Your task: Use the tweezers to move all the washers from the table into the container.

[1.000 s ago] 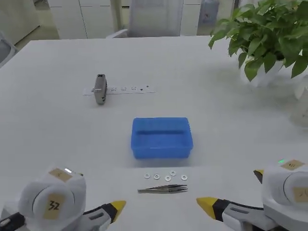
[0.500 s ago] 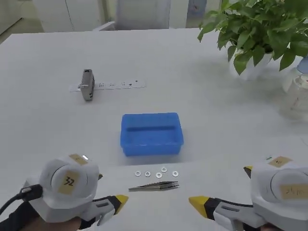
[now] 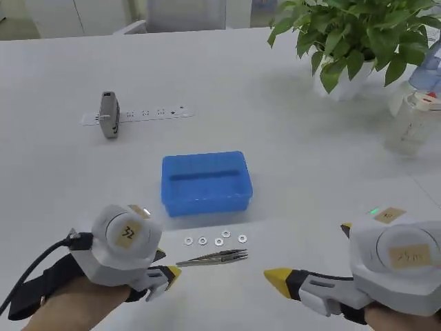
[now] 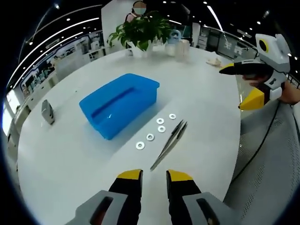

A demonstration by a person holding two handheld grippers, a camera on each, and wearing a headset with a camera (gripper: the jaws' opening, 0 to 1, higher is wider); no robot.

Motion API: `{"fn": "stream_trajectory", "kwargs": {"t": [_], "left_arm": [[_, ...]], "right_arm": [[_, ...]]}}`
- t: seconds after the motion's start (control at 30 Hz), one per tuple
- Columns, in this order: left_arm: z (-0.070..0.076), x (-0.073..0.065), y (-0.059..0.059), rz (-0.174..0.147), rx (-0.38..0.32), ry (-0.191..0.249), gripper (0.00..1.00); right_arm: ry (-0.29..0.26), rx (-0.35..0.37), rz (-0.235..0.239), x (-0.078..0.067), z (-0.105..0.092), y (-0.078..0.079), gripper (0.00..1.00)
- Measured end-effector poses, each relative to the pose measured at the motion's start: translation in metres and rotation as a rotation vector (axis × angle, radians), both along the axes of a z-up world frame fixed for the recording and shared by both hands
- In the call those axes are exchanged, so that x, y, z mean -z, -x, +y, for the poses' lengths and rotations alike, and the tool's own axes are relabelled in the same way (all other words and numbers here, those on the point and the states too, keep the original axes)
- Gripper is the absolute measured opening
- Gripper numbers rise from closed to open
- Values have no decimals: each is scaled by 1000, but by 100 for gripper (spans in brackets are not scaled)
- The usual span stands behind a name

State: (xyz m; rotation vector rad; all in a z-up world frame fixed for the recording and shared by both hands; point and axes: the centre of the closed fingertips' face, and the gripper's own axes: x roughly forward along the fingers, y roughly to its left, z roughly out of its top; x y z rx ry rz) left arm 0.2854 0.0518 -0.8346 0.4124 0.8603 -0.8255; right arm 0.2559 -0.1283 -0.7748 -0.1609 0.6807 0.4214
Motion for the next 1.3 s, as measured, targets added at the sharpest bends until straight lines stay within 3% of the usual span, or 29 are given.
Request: {"fn": "stream_trajectory", "kwargs": {"t": [0.07,0.1,0.13,0.23,0.53,0.7,0.83,0.97,1.17,1.3], "left_arm": [[-2,4,-1,17,10,-11,14],[0,9,1,52,31,-46,13],[0,12,1,67,42,-66,12],[-7,14,-7,35,56,-51,11],[-8,29,-8,67,129,-110,8],[-9,27,-9,60,164,-112,2],[-12,27,-3,64,214,-113,0],[-14,25,2,40,250,-124,0],[-18,11,11,-13,279,-129,0],[-21,-7,15,-38,266,-90,0]], "right_arm": [[-4,1,0,0,0,0,86],[-4,2,0,0,0,-1,86],[-3,3,1,0,0,0,86],[-5,6,0,0,-1,-1,86],[-4,9,3,1,-2,-1,86],[-8,11,2,0,-2,-1,85],[-8,12,1,0,-2,-2,85],[-9,10,0,0,-2,-1,85],[-12,3,-5,-1,0,-1,85],[-18,-6,-9,-2,2,-1,84]]}}
